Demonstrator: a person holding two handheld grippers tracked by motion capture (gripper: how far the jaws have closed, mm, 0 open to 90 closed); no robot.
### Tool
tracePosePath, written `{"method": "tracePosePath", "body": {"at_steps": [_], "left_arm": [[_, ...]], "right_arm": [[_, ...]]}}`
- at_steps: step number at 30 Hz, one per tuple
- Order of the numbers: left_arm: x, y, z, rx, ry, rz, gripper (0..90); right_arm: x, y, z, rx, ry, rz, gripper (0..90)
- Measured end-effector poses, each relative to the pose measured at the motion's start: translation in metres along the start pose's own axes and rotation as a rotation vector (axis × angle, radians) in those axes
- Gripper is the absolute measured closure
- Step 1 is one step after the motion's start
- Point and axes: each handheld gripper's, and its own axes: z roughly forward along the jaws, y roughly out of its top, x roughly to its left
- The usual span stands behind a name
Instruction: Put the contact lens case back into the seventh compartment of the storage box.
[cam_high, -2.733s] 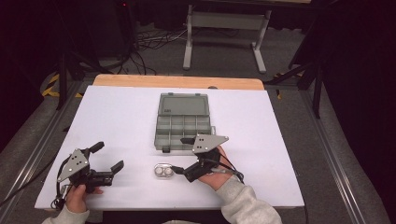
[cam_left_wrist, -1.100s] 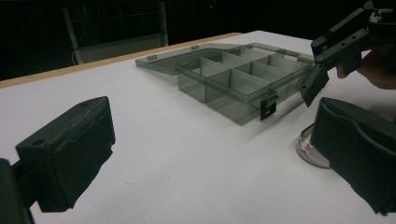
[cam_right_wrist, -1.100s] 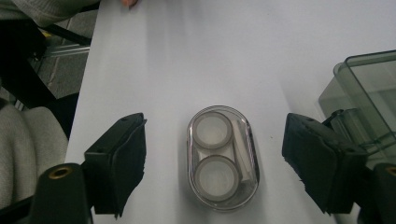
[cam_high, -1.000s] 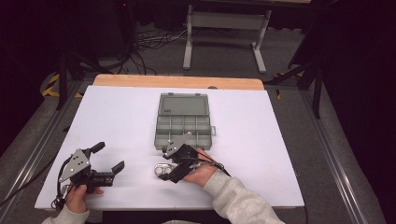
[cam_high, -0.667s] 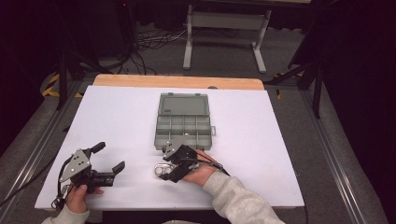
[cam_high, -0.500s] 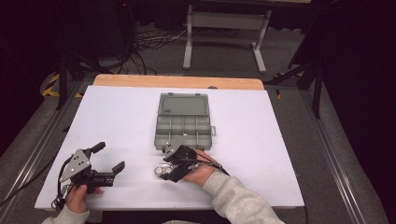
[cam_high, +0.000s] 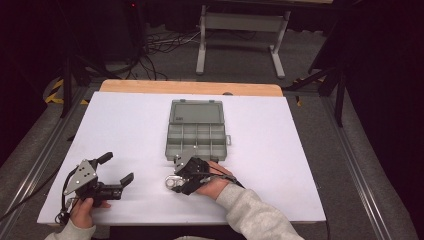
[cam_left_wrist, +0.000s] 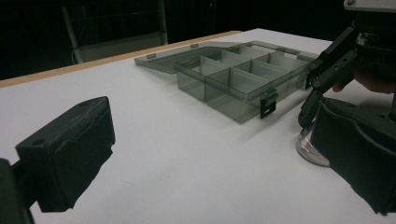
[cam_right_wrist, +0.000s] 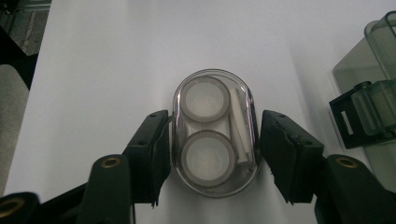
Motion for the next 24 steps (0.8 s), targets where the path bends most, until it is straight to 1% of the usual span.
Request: {"method": "tracePosePath", "body": {"at_steps": [4,6,7,8,23,24], "left_arm": [[0.0,0.0,0.0,0.0,0.001,0.0,0.5],[0.0,0.0,0.0001,0.0,0.001,0.0,0.5],[0.0,0.0,0.0001,0.001,0.002,0.0,0.5],[0.0,0.0,0.0001,0.0,0.002,-0.001,0.5],[0.0,0.0,0.0,0.001,0.003,-0.001,0.5],[0.0001,0.0,0.0001,0.001,0.003,-0.001,0.5]], "right_arm": [[0.0011,-0.0001,0.0006,0.011,-0.007,-0.011,48.5],[0.0014,0.0003,0.0006,0.014,-0.006,-0.02,48.7],[0.0021,0.0004,0.0004,0.014,-0.001,-0.016,48.8],[0.0018,0.0003,0.0005,0.015,-0.012,-0.021,48.8],[0.0018,0.0005,-0.0003,0.018,-0.011,-0.028,49.1],[0.002,0.0006,-0.0003,0.015,-0.014,-0.023,49.1]]}}
